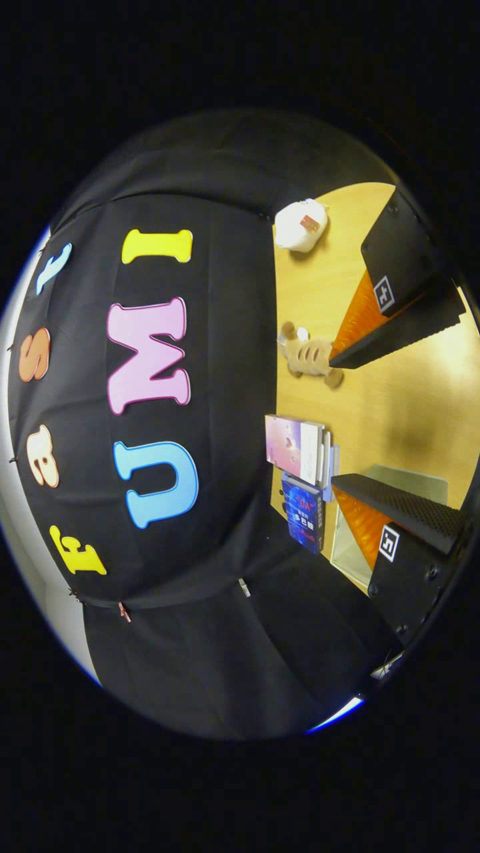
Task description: Open the storage box then place both shoes into the box .Put the left shoe in first, then the right shoe, with the right side of both shoes facing outward in a uniform manner.
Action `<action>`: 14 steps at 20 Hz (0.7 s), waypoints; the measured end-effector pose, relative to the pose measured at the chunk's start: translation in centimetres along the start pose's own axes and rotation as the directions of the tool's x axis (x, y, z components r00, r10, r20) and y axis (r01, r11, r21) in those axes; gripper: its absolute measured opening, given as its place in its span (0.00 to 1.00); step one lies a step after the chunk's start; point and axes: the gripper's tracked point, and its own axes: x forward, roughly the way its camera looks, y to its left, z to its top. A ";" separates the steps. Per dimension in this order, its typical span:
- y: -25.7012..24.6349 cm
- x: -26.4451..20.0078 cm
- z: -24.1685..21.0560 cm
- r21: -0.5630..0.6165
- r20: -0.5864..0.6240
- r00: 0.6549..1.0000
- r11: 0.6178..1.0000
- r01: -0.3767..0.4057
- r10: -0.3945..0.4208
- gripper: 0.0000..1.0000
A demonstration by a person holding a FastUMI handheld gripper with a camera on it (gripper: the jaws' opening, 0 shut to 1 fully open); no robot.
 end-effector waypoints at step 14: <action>-7.1 -6.4 5.5 -0.153 0.260 0.960 0.977 0.149 -0.105 0.97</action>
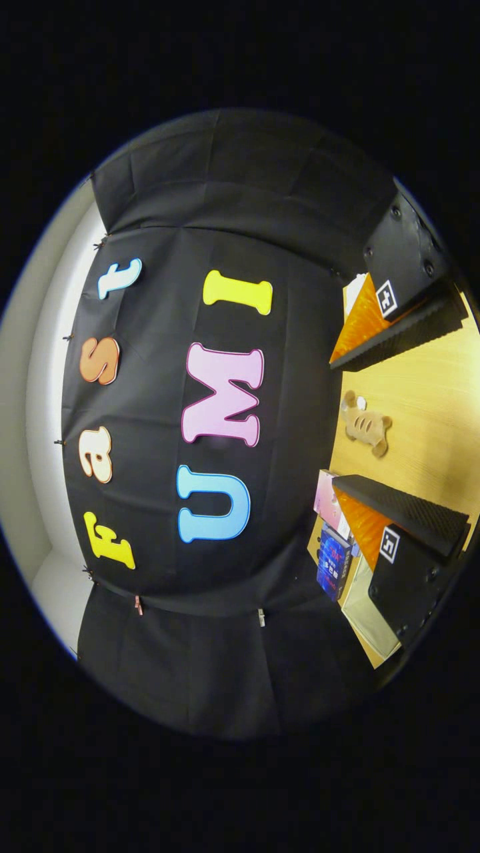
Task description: Open the storage box then place both shoes into the box .Put the left shoe in first, then the right shoe, with the right side of both shoes facing outward in a uniform manner.
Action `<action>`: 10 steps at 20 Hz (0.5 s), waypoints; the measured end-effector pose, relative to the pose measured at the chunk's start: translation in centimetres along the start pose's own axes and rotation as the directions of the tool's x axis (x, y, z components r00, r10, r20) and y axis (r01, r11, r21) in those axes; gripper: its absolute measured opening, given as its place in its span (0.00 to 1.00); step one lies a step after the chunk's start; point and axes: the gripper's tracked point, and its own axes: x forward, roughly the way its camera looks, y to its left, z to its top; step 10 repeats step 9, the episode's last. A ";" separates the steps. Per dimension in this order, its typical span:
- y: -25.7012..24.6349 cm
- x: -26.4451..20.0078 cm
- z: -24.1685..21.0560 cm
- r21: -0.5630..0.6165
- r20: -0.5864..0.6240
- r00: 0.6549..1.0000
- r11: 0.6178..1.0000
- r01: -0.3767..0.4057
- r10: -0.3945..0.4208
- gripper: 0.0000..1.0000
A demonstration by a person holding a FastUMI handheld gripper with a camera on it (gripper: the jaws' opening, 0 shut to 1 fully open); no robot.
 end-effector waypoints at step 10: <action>1.7 -1.2 0.2 0.020 0.007 0.998 0.998 0.055 -0.055 0.96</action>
